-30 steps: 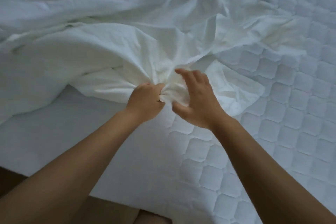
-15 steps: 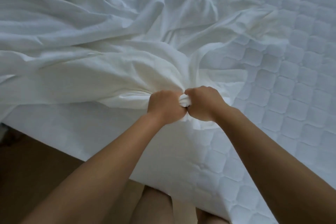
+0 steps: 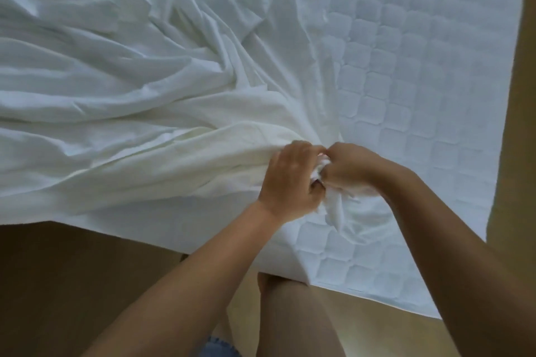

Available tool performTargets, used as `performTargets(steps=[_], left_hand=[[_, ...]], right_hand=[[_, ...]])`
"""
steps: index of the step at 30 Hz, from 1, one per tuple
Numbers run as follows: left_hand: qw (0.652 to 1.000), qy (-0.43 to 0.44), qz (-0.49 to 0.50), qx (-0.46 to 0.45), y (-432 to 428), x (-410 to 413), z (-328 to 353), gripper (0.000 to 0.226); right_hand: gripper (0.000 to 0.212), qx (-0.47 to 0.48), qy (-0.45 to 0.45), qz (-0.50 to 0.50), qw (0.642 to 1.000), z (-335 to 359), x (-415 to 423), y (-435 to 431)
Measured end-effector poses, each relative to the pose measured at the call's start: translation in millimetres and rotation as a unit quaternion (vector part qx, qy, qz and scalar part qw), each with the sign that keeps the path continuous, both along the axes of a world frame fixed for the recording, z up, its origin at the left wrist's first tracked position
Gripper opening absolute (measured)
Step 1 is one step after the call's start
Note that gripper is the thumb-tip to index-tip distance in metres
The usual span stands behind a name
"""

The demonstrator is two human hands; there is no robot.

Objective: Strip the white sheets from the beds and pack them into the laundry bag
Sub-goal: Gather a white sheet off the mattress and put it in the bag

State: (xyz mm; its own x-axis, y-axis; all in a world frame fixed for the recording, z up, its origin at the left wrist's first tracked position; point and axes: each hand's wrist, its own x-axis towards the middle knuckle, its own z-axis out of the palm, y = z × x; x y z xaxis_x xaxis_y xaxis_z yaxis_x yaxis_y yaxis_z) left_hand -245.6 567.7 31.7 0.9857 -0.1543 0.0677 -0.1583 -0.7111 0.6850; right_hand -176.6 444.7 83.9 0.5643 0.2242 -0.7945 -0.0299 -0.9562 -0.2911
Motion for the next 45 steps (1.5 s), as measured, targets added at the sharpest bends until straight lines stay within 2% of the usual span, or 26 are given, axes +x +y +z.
performTargets(steps=[3,5,6,8,10,12,15,17,19,21,23,24,26,27,29,31,33,35,36,39,42,45], left_hand=[[0.998,-0.046,0.029,0.036,22,-26,1,0.064],[0.998,-0.016,0.004,0.067,42,-50,2,0.088],[0.997,0.003,-0.002,0.082,51,-59,3,0.099],[0.993,0.050,0.035,0.101,63,-65,5,0.116],[0.984,0.107,0.098,0.108,75,-57,8,0.130],[0.979,0.116,0.141,0.094,92,-45,8,0.128],[0.983,0.067,0.166,0.043,128,-34,3,0.109],[0.982,0.051,0.180,0.012,151,-27,4,0.091],[0.971,0.112,0.211,-0.020,172,-12,7,0.075],[0.946,0.199,0.251,-0.058,197,7,4,0.063],[0.923,0.266,0.272,-0.065,224,23,-3,0.042],[0.916,0.287,0.277,-0.051,236,29,-6,0.039],[0.900,0.340,0.272,-0.014,250,33,-17,0.058],[0.899,0.345,0.268,0.014,252,31,-22,0.067],[0.911,0.292,0.281,0.077,247,22,-28,0.073],[0.929,0.215,0.284,0.102,239,7,-33,0.075],[0.950,0.180,0.230,0.110,233,-9,-43,0.090],[0.957,0.218,0.125,0.145,224,-18,-53,0.110],[0.948,0.256,0.083,0.172,218,-20,-61,0.121],[0.920,0.307,0.064,0.234,202,-14,-82,0.142],[0.912,0.303,0.096,0.261,197,1,-100,0.126],[0.916,0.277,0.109,0.270,204,8,-113,0.101]], right_hand=[[0.014,0.108,0.015,-0.061,0.992,1,8,22],[0.011,0.184,0.030,-0.117,0.975,1,5,47],[0.018,0.216,0.034,-0.143,0.965,2,1,62],[0.033,0.275,0.039,-0.206,0.938,0,-9,92],[0.038,0.328,0.046,-0.257,0.908,-3,-17,118],[0.042,0.355,0.063,-0.283,0.889,-6,-18,137],[0.045,0.356,0.088,-0.280,0.887,-12,-13,158],[0.041,0.347,0.051,-0.250,0.903,-22,-13,168],[0.057,0.338,-0.097,-0.170,0.921,-30,-19,171],[0.080,0.339,-0.281,0.007,0.898,-43,-24,173],[0.102,0.270,-0.370,0.208,0.864,-64,-29,177],[0.116,0.233,-0.381,0.271,0.853,-75,-32,181],[0.137,0.176,-0.368,0.329,0.852,-92,-32,194],[0.141,0.151,-0.359,0.344,0.854,-98,-26,202],[0.140,0.105,-0.340,0.379,0.854,-109,-9,214],[0.132,0.059,-0.282,0.393,0.873,-116,10,227],[0.124,0.018,-0.240,0.397,0.886,-123,22,241],[0.121,0.007,-0.231,0.390,0.891,-123,29,246],[0.119,0.016,-0.230,0.382,0.895,-122,31,247],[0.115,0.050,-0.219,0.349,0.910,-120,35,240],[0.114,0.102,-0.237,0.314,0.914,-122,32,229],[0.115,0.179,-0.317,0.350,0.863,-130,20,212]])
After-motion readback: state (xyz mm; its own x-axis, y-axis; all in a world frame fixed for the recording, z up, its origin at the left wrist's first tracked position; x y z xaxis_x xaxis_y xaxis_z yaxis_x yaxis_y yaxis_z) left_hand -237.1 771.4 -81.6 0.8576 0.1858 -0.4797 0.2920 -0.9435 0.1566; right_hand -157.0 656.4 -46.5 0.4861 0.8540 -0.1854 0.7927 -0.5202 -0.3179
